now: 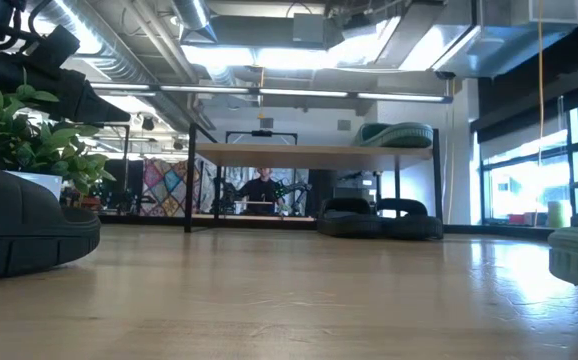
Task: Pick and place slides into the shelf
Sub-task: Put the green slide on the shelf
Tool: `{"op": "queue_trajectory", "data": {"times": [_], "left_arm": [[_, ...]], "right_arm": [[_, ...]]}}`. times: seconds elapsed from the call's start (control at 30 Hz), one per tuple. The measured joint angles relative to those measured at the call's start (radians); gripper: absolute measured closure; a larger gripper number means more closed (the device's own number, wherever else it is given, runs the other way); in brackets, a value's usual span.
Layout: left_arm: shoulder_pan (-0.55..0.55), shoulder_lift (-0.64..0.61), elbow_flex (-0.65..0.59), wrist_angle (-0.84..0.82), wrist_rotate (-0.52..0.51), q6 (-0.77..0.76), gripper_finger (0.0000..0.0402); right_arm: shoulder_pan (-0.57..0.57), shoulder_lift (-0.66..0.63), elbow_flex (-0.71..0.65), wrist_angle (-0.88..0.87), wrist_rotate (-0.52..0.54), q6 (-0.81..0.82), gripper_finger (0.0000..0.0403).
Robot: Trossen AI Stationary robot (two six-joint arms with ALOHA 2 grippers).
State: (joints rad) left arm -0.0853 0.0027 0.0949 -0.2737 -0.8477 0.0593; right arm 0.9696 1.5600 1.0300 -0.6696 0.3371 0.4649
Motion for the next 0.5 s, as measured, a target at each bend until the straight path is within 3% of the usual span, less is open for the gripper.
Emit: {"op": "queue_trajectory", "data": {"times": [0.1, 0.5], "left_arm": [[0.000, 0.000, 0.000, 0.000, 0.000, 0.000, 0.0401], [0.000, 0.000, 0.000, 0.000, 0.000, -0.002, 0.0401]], "right_arm": [[0.003, 0.000, -0.043, 0.078, 0.054, -0.060, 0.0180], [-0.013, 0.005, -0.191, 0.406, 0.053, -0.176, 0.0180]]}}
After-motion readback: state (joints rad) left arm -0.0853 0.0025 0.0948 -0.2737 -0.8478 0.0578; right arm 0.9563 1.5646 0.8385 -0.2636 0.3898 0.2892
